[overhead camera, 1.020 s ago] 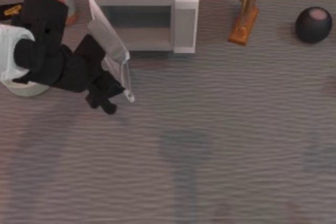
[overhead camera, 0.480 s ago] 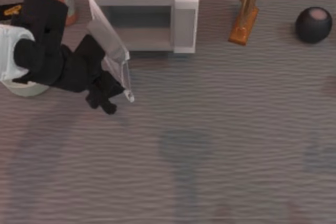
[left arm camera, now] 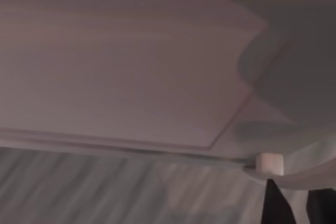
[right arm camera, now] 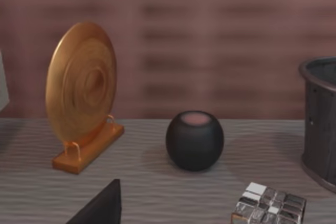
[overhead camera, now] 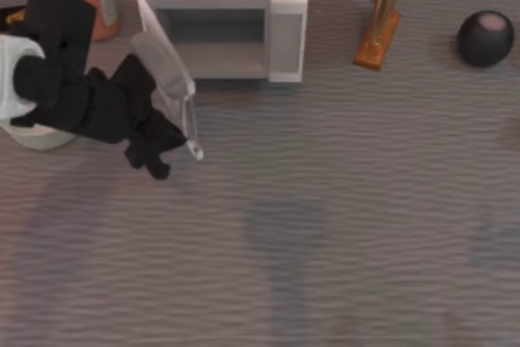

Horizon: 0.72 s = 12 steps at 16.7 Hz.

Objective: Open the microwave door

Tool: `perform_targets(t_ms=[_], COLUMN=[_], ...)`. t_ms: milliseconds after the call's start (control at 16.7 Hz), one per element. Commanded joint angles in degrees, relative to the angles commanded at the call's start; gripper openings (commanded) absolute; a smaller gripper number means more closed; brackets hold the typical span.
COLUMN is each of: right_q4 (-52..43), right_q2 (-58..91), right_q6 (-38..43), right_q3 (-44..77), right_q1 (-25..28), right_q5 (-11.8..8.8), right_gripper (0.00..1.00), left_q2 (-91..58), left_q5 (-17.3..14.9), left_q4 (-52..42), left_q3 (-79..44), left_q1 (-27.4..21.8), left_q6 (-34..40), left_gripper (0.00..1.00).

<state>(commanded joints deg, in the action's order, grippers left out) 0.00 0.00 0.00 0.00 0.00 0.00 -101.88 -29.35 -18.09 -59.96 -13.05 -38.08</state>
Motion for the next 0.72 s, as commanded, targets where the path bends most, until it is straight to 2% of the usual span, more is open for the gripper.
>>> perform_targets(t_ms=[720], right_q4=[0.0], right_q2=[0.0], right_q6=[0.0], right_q3=[0.0], right_q1=[0.0], right_q5=[0.0], right_gripper=[1.0], left_q2=[-0.11], left_q5=[-0.33], left_q4=[-0.51], left_q3=[-0.06], left_q1=[0.36], left_q6=[-0.74], left_gripper=[0.0])
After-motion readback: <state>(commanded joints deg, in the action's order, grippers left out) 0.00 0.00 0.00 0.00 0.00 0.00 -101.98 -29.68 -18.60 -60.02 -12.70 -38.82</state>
